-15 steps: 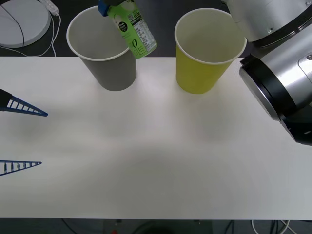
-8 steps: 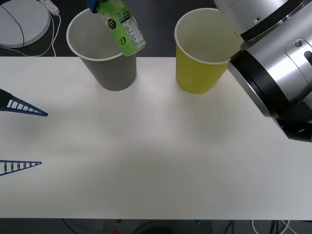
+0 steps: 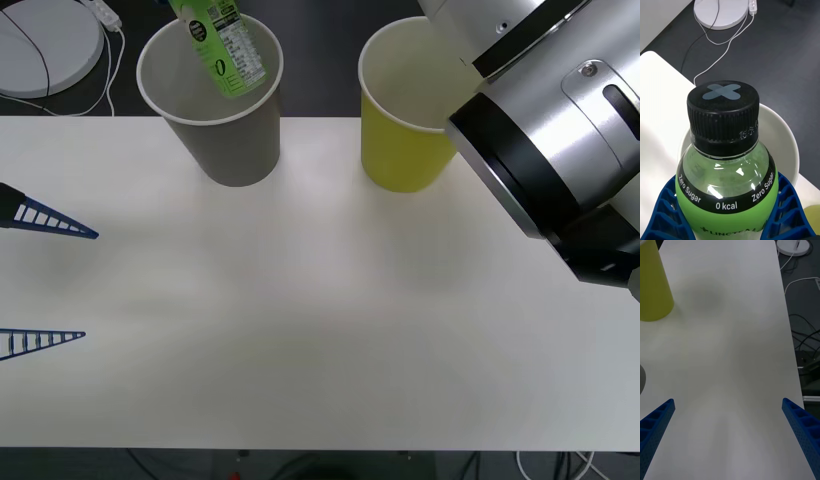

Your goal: Put the can into the green bin and the plastic bottle into the gray bin

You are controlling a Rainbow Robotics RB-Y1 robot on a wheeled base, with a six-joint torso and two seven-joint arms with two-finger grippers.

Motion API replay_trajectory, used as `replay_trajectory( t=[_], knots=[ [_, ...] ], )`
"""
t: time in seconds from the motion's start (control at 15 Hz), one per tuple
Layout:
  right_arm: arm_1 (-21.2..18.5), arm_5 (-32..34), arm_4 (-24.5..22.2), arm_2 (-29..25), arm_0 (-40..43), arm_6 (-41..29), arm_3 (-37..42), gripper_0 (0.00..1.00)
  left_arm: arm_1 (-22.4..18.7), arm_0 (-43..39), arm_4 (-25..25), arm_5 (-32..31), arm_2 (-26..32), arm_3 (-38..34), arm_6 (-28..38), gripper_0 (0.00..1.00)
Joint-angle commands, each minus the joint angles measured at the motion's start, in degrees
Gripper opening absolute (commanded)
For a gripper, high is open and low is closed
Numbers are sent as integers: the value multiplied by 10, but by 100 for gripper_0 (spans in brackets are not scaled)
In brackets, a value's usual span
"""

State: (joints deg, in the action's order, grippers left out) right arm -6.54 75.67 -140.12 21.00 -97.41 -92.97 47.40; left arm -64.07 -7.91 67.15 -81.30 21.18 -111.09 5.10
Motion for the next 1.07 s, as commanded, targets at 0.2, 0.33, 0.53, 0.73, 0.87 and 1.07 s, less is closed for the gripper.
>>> replay_trajectory(
  t=[0.2, 0.33, 0.53, 0.73, 0.87, 1.07],
  knots=[
    [5, -47, -2, 7, -10, 1, -36, 0, 0, 0, 0, 0, 0, 0, 0, 100],
    [6, -60, -2, 10, -13, 1, -47, 0, 0, 0, 0, 0, 0, 0, 0, 100],
    [6, -65, -2, 13, -13, 1, -48, 0, 0, 0, 0, 0, 0, 0, 0, 100],
    [6, -65, 0, 13, -13, 1, -48, 0, 0, 0, 0, 0, 0, 0, 0, 100],
    [6, -67, -3, 13, -13, 2, -48, 83, 0, 0, 0, 0, 0, 0, 0, 100],
    [6, -76, -1, 13, -13, 29, -51, 100, 0, 0, 0, 0, 0, 0, 0, 100]
  ],
)
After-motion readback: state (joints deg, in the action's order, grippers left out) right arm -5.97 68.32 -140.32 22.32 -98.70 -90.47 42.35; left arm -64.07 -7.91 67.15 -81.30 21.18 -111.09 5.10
